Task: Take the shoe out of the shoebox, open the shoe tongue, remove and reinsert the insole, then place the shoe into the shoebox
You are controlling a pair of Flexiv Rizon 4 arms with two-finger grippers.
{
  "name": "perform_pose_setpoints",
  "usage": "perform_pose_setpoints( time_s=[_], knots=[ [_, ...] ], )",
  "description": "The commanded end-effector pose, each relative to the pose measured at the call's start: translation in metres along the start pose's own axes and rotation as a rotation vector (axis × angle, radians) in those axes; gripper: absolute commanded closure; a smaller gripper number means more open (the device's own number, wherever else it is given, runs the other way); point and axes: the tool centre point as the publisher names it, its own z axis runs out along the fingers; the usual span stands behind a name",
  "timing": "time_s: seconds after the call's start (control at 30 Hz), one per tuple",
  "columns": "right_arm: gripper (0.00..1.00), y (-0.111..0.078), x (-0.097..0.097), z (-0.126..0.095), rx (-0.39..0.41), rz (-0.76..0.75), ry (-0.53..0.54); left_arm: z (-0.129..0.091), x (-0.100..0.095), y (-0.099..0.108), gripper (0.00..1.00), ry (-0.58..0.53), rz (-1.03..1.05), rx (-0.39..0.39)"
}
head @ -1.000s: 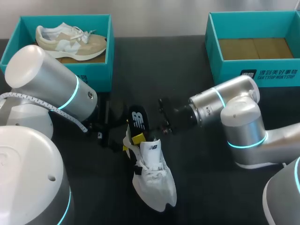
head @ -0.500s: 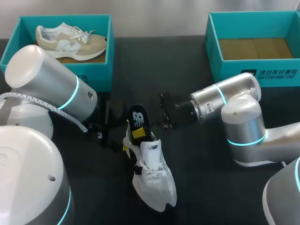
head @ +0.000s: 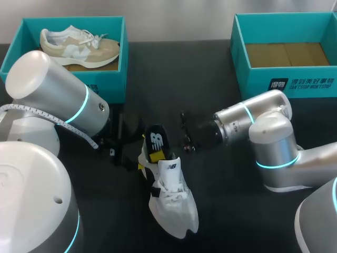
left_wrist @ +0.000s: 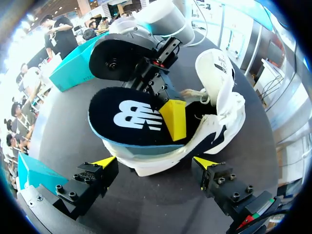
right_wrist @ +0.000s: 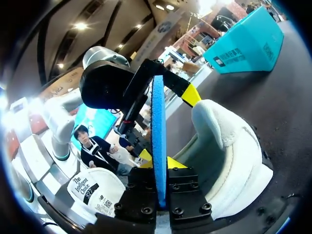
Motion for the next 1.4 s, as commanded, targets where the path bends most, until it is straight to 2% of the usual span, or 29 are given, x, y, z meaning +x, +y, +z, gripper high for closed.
perform_pose_setpoints(
  time_s=[0.03,0.23,0.37,0.4,0.43,0.53,0.73,1.17,1.2,1.27,1.3,1.33,1.4],
  knots=[
    [1.00,-0.007,-0.001,0.006,0.031,0.032,0.004,-0.001,0.000,0.000,0.00,0.001,0.001,-0.001],
    [1.00,-0.014,0.002,0.010,0.053,0.061,0.007,-0.001,0.000,0.000,0.00,0.001,0.001,-0.001],
    [1.00,-0.007,0.007,0.009,0.040,0.034,-0.003,-0.001,0.000,0.000,0.00,0.001,0.001,-0.001],
    [0.74,-0.005,0.008,0.009,0.032,0.024,-0.006,-0.001,0.000,0.000,0.00,0.001,0.001,-0.001],
    [0.58,-0.003,0.010,0.008,0.027,0.016,-0.009,-0.001,0.000,0.000,0.00,0.001,0.001,-0.001],
    [0.46,0.004,0.013,0.007,0.013,-0.013,-0.021,-0.001,0.000,0.000,0.00,0.001,0.001,-0.001],
    [0.51,0.014,0.017,0.007,0.010,-0.051,-0.034,-0.001,0.000,0.000,0.00,0.001,0.001,-0.001],
    [0.57,0.015,0.014,-0.005,-0.029,-0.072,-0.062,-0.001,0.000,0.000,0.00,0.001,0.001,-0.001],
    [0.60,0.016,0.013,-0.006,-0.031,-0.073,-0.062,-0.001,0.000,0.000,0.00,0.001,0.001,-0.001],
    [0.75,0.016,0.012,-0.007,-0.035,-0.077,-0.061,-0.001,0.000,0.000,0.00,0.001,0.001,-0.001],
    [0.95,0.017,0.010,-0.008,-0.036,-0.077,-0.060,-0.001,0.000,0.000,0.00,0.001,0.001,-0.001],
    [1.00,0.017,0.009,-0.009,-0.036,-0.076,-0.059,-0.001,0.000,0.000,0.00,0.001,0.001,-0.001],
    [1.00,0.018,0.005,-0.010,-0.034,-0.068,-0.053,-0.001,0.000,0.000,0.00,0.001,0.001,-0.001]
  ],
)
